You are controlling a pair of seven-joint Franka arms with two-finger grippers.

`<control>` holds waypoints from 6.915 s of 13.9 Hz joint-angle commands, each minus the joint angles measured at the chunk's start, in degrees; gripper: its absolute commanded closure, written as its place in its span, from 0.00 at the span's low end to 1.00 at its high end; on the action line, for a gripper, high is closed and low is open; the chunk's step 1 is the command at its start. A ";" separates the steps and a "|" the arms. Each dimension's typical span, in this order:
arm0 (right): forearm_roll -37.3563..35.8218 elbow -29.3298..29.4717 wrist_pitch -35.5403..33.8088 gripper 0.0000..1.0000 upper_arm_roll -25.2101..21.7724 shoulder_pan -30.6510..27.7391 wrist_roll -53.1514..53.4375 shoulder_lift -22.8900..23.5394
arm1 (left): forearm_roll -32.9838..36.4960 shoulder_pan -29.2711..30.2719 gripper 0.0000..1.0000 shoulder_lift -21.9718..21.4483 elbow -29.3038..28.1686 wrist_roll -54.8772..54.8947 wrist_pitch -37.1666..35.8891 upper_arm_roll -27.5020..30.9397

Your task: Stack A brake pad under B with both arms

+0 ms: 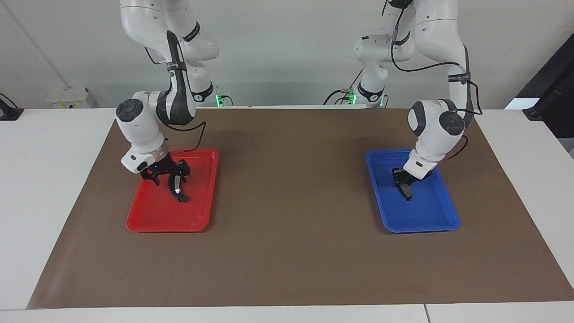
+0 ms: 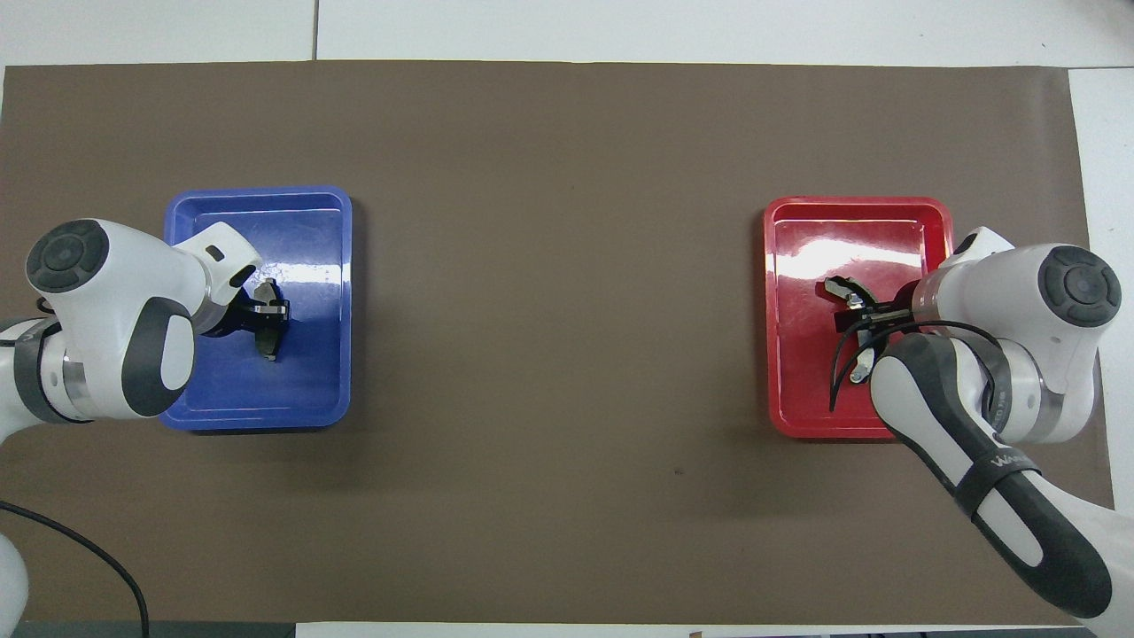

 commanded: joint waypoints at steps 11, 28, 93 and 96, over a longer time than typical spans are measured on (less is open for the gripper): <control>0.89 -0.59 -1.46 0.08 0.49 -0.58 -7.01 0.29 | -1.11 -30.23 0.99 -0.11 16.37 -28.52 -9.73 -0.39; 0.81 11.08 -17.87 1.00 0.67 3.54 6.84 -0.15 | -6.39 -32.82 0.00 5.64 17.23 -28.46 -2.97 0.05; -4.38 39.13 -32.82 0.00 -1.97 16.92 33.15 3.38 | 0.82 4.54 0.00 -9.24 31.21 6.09 -44.24 -0.39; -4.29 39.22 -39.23 0.00 -2.06 11.92 29.57 -1.71 | 1.00 3.93 0.00 -9.33 31.12 5.83 -44.76 -0.21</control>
